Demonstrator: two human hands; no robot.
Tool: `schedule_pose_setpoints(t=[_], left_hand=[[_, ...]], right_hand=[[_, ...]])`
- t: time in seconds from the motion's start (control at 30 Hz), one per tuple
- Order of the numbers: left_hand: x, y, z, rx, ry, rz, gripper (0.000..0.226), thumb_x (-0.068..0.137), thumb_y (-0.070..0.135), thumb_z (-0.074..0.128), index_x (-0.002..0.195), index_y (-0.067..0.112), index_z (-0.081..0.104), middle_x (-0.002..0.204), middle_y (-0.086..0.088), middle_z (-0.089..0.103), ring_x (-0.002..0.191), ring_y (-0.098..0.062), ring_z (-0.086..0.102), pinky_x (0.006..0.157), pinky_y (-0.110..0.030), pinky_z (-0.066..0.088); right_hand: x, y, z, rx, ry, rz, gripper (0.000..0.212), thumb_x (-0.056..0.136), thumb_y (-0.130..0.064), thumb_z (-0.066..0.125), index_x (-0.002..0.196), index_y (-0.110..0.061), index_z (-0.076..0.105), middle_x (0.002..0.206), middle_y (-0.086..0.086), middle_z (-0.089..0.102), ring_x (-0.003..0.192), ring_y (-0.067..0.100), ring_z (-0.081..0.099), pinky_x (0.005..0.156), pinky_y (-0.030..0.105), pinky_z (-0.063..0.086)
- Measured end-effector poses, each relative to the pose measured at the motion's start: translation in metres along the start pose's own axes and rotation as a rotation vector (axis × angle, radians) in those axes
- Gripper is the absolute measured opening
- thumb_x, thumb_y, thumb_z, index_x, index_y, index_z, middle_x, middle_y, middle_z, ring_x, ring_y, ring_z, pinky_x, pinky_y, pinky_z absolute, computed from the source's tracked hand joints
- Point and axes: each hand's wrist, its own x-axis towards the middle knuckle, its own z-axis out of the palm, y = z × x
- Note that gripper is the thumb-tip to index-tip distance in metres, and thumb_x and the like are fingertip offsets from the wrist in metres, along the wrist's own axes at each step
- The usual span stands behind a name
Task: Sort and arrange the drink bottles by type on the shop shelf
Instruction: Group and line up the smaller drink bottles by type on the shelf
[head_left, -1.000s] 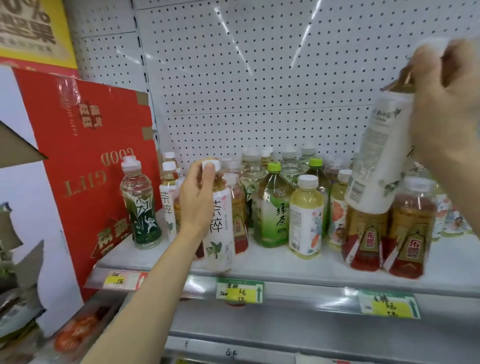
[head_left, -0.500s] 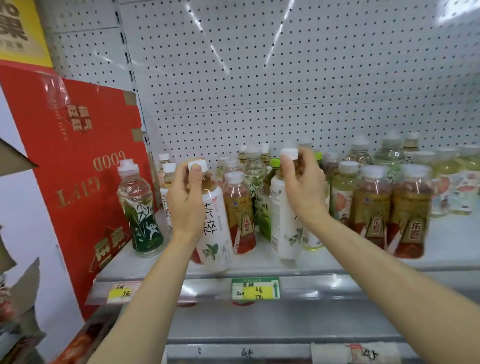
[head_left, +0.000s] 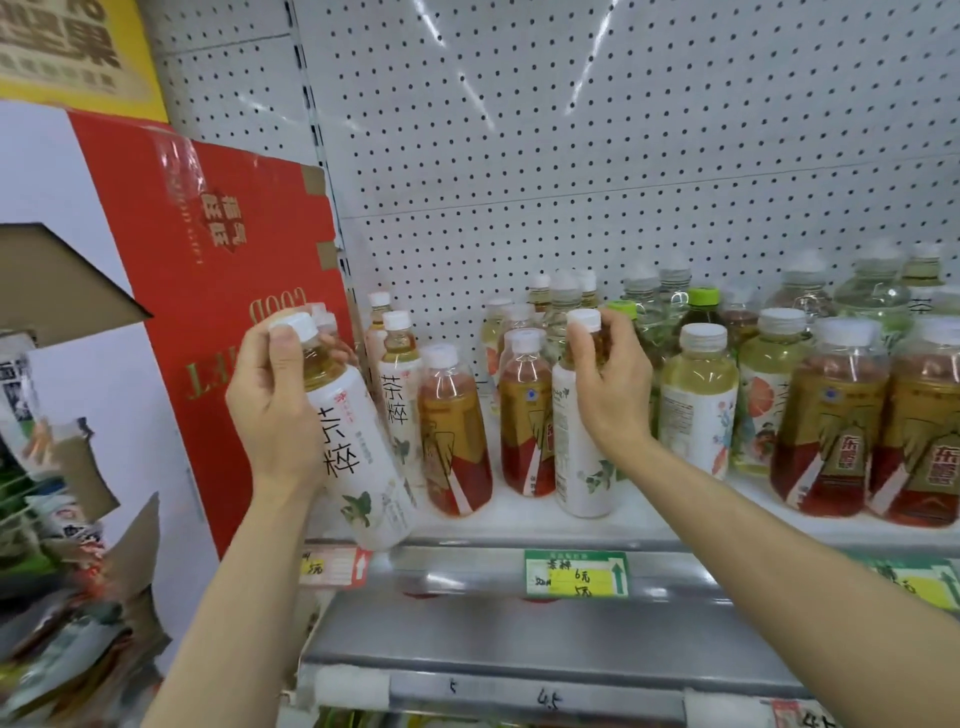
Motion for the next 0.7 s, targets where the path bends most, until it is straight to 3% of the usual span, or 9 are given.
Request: schedule_pose_setpoints(t=[0.07, 0.13, 0.27, 0.33, 0.43, 0.5, 0.6, 0.7], left_hand=[[-0.001, -0.006, -0.007, 0.005, 0.004, -0.023, 0.021, 0.105, 0.036, 0.044, 0.099, 0.036, 0.064, 0.090, 0.007, 0.065, 0.084, -0.014, 0.061, 0.073, -0.037, 0.050], [-0.004, -0.010, -0.011, 0.005, 0.008, -0.045, 0.021, 0.107, 0.031, 0.044, 0.105, 0.029, 0.064, 0.091, 0.006, 0.066, 0.082, -0.008, 0.062, 0.072, -0.027, 0.052], [-0.008, -0.016, -0.011, 0.004, 0.002, -0.069, 0.022, 0.108, 0.025, 0.043, 0.111, 0.016, 0.063, 0.088, 0.012, 0.066, 0.077, 0.002, 0.062, 0.069, -0.019, 0.050], [-0.007, -0.018, -0.007, 0.002, -0.008, -0.070, 0.023, 0.108, 0.021, 0.042, 0.113, 0.010, 0.062, 0.083, 0.016, 0.068, 0.075, 0.006, 0.062, 0.068, -0.015, 0.049], [-0.005, -0.016, 0.001, -0.002, -0.023, -0.055, 0.023, 0.108, 0.016, 0.041, 0.114, 0.005, 0.061, 0.079, 0.027, 0.068, 0.072, 0.009, 0.063, 0.066, -0.009, 0.048], [-0.004, -0.017, 0.003, -0.005, -0.025, -0.039, 0.022, 0.108, 0.018, 0.042, 0.113, 0.010, 0.061, 0.081, 0.023, 0.069, 0.073, 0.007, 0.064, 0.069, -0.012, 0.050], [0.000, -0.023, 0.003, 0.001, -0.031, -0.032, 0.026, 0.107, 0.026, 0.043, 0.115, 0.012, 0.063, 0.092, 0.008, 0.069, 0.080, -0.003, 0.066, 0.077, -0.030, 0.056], [0.000, -0.032, 0.004, 0.038, -0.033, -0.030, 0.036, 0.104, 0.037, 0.043, 0.117, 0.011, 0.065, 0.100, -0.006, 0.071, 0.089, -0.019, 0.068, 0.084, -0.048, 0.056]], right_hand=[[0.000, 0.001, -0.001, 0.000, -0.014, 0.017, 0.023, 0.101, -0.029, 0.050, 0.115, -0.012, 0.055, 0.100, -0.004, 0.061, 0.090, 0.010, 0.057, 0.076, 0.027, 0.046], [0.000, 0.002, -0.001, -0.055, -0.008, -0.005, 0.029, 0.101, -0.029, 0.049, 0.123, -0.009, 0.052, 0.110, 0.002, 0.060, 0.100, 0.014, 0.055, 0.087, 0.036, 0.049], [0.000, -0.022, 0.010, -0.217, 0.048, -0.346, 0.048, 0.096, -0.027, 0.053, 0.135, 0.001, 0.047, 0.130, 0.017, 0.052, 0.123, 0.025, 0.043, 0.107, 0.036, 0.036], [-0.004, -0.047, 0.028, -0.229, -0.154, -0.433, 0.048, 0.097, -0.026, 0.054, 0.136, 0.000, 0.048, 0.133, 0.016, 0.052, 0.125, 0.024, 0.044, 0.107, 0.037, 0.039], [-0.016, -0.070, 0.060, -0.354, -0.540, -0.246, 0.063, 0.097, -0.038, 0.055, 0.148, -0.010, 0.031, 0.147, 0.009, 0.040, 0.135, 0.024, 0.036, 0.112, 0.039, 0.035], [-0.028, -0.068, 0.079, -0.406, -0.601, -0.157, 0.073, 0.092, -0.043, 0.061, 0.147, -0.011, 0.025, 0.150, 0.010, 0.028, 0.134, 0.030, 0.036, 0.111, 0.041, 0.036], [-0.043, -0.058, 0.091, -0.380, -0.551, -0.104, 0.074, 0.087, -0.034, 0.070, 0.142, -0.014, 0.024, 0.152, 0.013, 0.013, 0.129, 0.039, 0.039, 0.102, 0.046, 0.047], [-0.050, -0.054, 0.087, -0.275, -0.462, -0.124, 0.070, 0.089, -0.024, 0.069, 0.142, -0.020, 0.024, 0.148, 0.015, 0.020, 0.130, 0.034, 0.039, 0.103, 0.047, 0.047]])
